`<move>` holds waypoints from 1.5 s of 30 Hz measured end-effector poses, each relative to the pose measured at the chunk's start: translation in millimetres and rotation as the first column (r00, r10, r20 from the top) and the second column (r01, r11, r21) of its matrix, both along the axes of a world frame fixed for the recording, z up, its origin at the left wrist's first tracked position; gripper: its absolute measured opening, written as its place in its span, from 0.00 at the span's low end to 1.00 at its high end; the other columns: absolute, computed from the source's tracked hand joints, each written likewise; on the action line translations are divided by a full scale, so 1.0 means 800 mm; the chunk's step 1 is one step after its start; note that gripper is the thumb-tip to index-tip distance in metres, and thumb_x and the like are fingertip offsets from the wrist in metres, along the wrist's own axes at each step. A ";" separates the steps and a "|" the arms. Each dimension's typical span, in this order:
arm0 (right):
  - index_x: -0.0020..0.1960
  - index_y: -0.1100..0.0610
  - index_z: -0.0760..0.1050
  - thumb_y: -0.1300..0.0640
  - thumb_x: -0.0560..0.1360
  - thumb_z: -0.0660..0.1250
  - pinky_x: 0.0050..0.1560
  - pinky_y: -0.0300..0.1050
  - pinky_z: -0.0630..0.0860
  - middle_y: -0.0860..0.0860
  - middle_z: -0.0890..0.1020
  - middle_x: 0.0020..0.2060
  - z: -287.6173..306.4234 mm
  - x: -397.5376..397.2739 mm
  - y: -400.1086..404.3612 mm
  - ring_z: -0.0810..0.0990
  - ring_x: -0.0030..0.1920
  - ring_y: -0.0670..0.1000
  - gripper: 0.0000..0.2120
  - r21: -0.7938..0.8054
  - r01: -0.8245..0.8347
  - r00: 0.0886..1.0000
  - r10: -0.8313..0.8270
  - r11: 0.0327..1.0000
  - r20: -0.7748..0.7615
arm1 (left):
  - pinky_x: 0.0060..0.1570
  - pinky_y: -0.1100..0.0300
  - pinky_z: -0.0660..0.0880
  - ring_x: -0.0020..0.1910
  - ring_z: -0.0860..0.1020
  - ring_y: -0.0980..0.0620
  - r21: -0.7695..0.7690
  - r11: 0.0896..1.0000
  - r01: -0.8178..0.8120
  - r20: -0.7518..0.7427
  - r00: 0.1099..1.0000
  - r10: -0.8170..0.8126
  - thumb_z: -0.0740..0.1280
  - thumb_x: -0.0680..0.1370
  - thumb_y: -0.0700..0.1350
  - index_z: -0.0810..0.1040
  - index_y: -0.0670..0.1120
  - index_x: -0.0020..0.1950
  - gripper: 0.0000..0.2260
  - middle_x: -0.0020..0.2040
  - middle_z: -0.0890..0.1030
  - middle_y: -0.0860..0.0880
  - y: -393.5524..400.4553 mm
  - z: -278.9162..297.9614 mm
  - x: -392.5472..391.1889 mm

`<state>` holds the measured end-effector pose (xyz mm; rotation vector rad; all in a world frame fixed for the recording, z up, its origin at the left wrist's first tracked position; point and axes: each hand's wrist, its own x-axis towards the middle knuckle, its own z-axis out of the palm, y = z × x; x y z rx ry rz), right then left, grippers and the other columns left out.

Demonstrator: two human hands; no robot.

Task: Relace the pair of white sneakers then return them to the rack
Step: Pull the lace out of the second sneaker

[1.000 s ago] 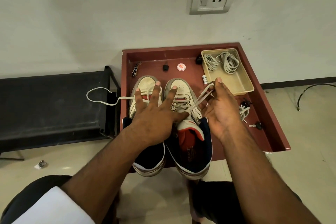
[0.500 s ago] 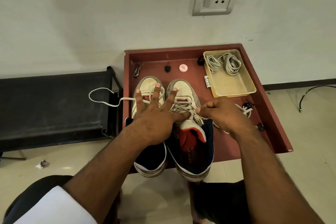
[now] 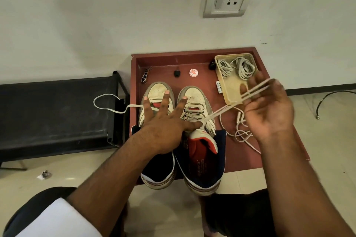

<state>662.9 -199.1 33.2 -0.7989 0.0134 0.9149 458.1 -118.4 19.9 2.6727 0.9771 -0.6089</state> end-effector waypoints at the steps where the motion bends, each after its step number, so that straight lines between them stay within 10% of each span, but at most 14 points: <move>1: 0.43 0.55 0.74 0.55 0.76 0.62 0.41 0.42 0.79 0.51 0.81 0.38 0.001 0.003 -0.003 0.79 0.35 0.49 0.05 0.047 0.050 0.997 -0.047 0.998 -0.066 | 0.64 0.25 0.31 0.73 0.25 0.38 -0.002 1.000 -0.003 0.005 1.000 0.003 0.58 0.81 0.38 0.52 0.75 0.72 0.35 0.78 0.30 0.52 0.000 0.000 0.000; 4: 0.47 0.51 0.72 0.55 0.77 0.62 0.27 0.36 0.63 0.48 0.76 0.33 0.001 -0.004 -0.002 0.67 0.25 0.46 0.01 -0.293 0.004 0.958 0.080 0.956 0.274 | 0.64 0.26 0.29 0.73 0.26 0.38 -0.007 1.000 -0.025 0.023 0.999 0.025 0.58 0.82 0.40 0.55 0.75 0.72 0.31 0.79 0.33 0.52 0.000 0.001 0.001; 6: 0.58 0.46 0.72 0.56 0.74 0.70 0.30 0.38 0.69 0.47 0.79 0.40 -0.015 -0.009 0.001 0.75 0.31 0.46 0.14 -0.619 0.005 0.614 0.486 0.786 0.622 | 0.64 0.26 0.29 0.74 0.27 0.38 -0.001 0.999 -0.038 0.038 0.999 0.038 0.58 0.82 0.40 0.56 0.75 0.72 0.31 0.79 0.33 0.52 -0.002 0.001 0.002; 8: 0.62 0.46 0.75 0.56 0.72 0.74 0.42 0.41 0.75 0.46 0.81 0.48 -0.032 -0.017 0.004 0.80 0.46 0.47 0.20 -0.801 -0.100 0.249 0.794 0.591 0.555 | 0.63 0.26 0.28 0.74 0.27 0.38 0.007 0.999 -0.042 0.039 0.998 0.042 0.58 0.82 0.40 0.57 0.75 0.71 0.31 0.79 0.34 0.52 -0.003 0.002 0.003; 11: 0.51 0.55 0.84 0.59 0.74 0.73 0.50 0.36 0.75 0.47 0.83 0.44 -0.044 -0.023 0.004 0.80 0.47 0.47 0.06 -0.915 -0.115 -0.026 0.920 0.387 0.392 | 0.62 0.28 0.27 0.74 0.27 0.38 -0.007 0.999 -0.051 0.029 0.998 0.051 0.58 0.82 0.40 0.57 0.74 0.72 0.31 0.80 0.34 0.51 -0.003 0.005 0.002; 16: 0.39 0.53 0.82 0.58 0.74 0.72 0.56 0.43 0.73 0.42 0.79 0.48 -0.042 -0.017 0.005 0.79 0.51 0.45 0.05 -0.815 0.052 0.037 0.815 0.577 0.578 | 0.63 0.27 0.27 0.75 0.28 0.38 -0.015 0.998 -0.059 0.038 0.998 0.059 0.58 0.81 0.40 0.57 0.74 0.72 0.31 0.80 0.35 0.51 -0.004 0.008 0.003; 19: 0.38 0.51 0.80 0.63 0.75 0.69 0.55 0.41 0.73 0.45 0.82 0.51 -0.027 -0.017 0.007 0.79 0.51 0.44 0.10 -0.618 0.142 0.479 0.492 0.773 0.727 | 0.64 0.27 0.28 0.74 0.28 0.38 -0.037 0.997 -0.068 0.042 0.997 0.070 0.58 0.81 0.40 0.58 0.74 0.72 0.31 0.80 0.35 0.52 -0.003 0.008 0.002; 21: 0.39 0.54 0.79 0.63 0.77 0.65 0.52 0.45 0.78 0.50 0.84 0.44 -0.009 -0.012 0.005 0.82 0.45 0.49 0.10 -0.364 0.043 0.856 0.153 0.931 0.493 | 0.65 0.26 0.29 0.75 0.28 0.38 -0.050 0.997 -0.065 0.039 0.997 0.067 0.58 0.82 0.41 0.59 0.74 0.71 0.29 0.80 0.36 0.52 -0.003 0.008 0.000; 24: 0.35 0.55 0.74 0.59 0.77 0.60 0.42 0.43 0.79 0.52 0.81 0.33 0.008 -0.002 -0.005 0.78 0.31 0.49 0.12 -0.077 0.028 0.999 -0.025 0.997 0.042 | 0.65 0.26 0.29 0.77 0.33 0.39 -0.110 0.991 -0.075 0.058 0.995 0.082 0.59 0.82 0.43 0.64 0.72 0.70 0.25 0.81 0.42 0.54 -0.001 0.010 0.002; 27: 0.34 0.54 0.71 0.58 0.75 0.63 0.27 0.38 0.65 0.49 0.73 0.25 0.004 0.003 -0.011 0.64 0.22 0.47 0.11 -0.425 -0.026 0.935 0.172 0.905 0.309 | 0.66 0.27 0.30 0.80 0.43 0.45 -0.166 0.974 -0.156 0.152 0.971 0.182 0.62 0.80 0.51 0.76 0.68 0.62 0.14 0.80 0.55 0.58 -0.001 0.014 0.005; 29: 0.38 0.54 0.74 0.55 0.71 0.68 0.30 0.46 0.71 0.48 0.77 0.29 -0.010 -0.002 -0.013 0.71 0.27 0.49 0.05 -0.756 0.027 0.606 0.590 0.655 0.533 | 0.67 0.30 0.31 0.79 0.50 0.48 -0.197 0.943 -0.268 0.253 0.915 0.313 0.64 0.80 0.54 0.80 0.63 0.58 0.09 0.76 0.63 0.61 0.000 0.015 0.008; 32: 0.62 0.45 0.73 0.45 0.67 0.73 0.53 0.54 0.78 0.50 0.80 0.54 -0.020 -0.019 -0.013 0.79 0.52 0.54 0.25 -0.902 0.164 0.161 0.892 0.398 0.423 | 0.69 0.29 0.35 0.78 0.56 0.49 -0.125 0.925 -0.359 0.351 0.856 0.380 0.63 0.80 0.56 0.80 0.61 0.58 0.09 0.75 0.66 0.60 0.002 0.015 0.016; 45: 0.58 0.53 0.81 0.60 0.75 0.66 0.55 0.46 0.78 0.55 0.84 0.52 -0.018 -0.055 0.013 0.82 0.52 0.54 0.13 -0.972 0.067 0.057 0.971 0.226 0.230 | 0.66 0.25 0.38 0.78 0.51 0.37 0.216 0.974 -0.067 0.099 0.994 0.046 0.65 0.80 0.45 0.78 0.54 0.62 0.12 0.76 0.64 0.46 0.004 -0.001 0.072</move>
